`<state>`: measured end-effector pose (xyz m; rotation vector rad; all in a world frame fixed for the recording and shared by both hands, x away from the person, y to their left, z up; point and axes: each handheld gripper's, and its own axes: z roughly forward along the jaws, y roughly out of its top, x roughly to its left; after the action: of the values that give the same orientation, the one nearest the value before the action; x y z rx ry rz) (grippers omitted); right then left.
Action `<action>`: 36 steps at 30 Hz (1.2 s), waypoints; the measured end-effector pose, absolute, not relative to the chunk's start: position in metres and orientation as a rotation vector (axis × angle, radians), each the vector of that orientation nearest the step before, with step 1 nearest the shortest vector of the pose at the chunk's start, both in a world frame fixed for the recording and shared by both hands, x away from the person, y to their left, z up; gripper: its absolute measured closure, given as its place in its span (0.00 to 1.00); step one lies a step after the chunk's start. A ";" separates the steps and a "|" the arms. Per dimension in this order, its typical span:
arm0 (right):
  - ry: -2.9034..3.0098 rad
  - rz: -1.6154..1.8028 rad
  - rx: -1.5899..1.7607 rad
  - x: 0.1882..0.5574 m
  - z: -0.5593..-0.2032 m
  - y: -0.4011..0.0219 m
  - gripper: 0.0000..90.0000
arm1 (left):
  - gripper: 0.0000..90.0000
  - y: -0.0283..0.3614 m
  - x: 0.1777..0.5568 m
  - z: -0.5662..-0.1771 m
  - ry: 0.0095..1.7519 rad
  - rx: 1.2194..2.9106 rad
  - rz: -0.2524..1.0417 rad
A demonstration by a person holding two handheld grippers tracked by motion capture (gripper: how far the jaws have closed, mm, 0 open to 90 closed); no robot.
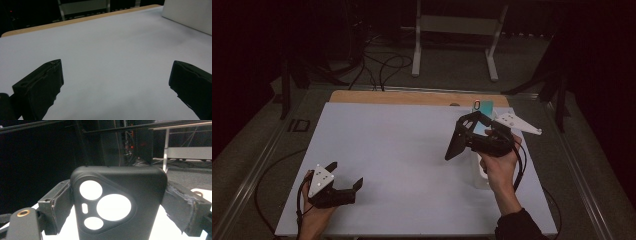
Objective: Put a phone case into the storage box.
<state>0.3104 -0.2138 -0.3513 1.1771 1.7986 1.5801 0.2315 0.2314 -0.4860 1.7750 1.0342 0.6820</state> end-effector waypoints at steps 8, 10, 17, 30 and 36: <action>1.765 1.562 1.187 0.318 -0.344 -0.220 0.16 | 0.00 0.231 0.231 -0.486 1.039 1.775 0.694; 1.752 1.549 1.188 0.323 -0.342 -0.222 0.16 | 0.00 0.230 0.231 -0.486 1.039 1.780 0.697; 1.724 1.520 1.202 0.333 -0.339 -0.229 0.16 | 0.00 0.229 0.231 -0.486 1.036 1.779 0.703; 1.672 1.441 1.235 0.351 -0.337 -0.240 0.16 | 0.00 0.229 0.231 -0.486 1.040 1.771 0.703; 1.655 1.401 1.259 0.361 -0.340 -0.246 0.16 | 0.00 0.228 0.231 -0.487 1.041 1.775 0.704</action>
<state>0.3610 -0.2459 -0.3401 1.2593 1.6546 1.4014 0.2309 0.2284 -0.4868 1.7747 1.0412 0.7040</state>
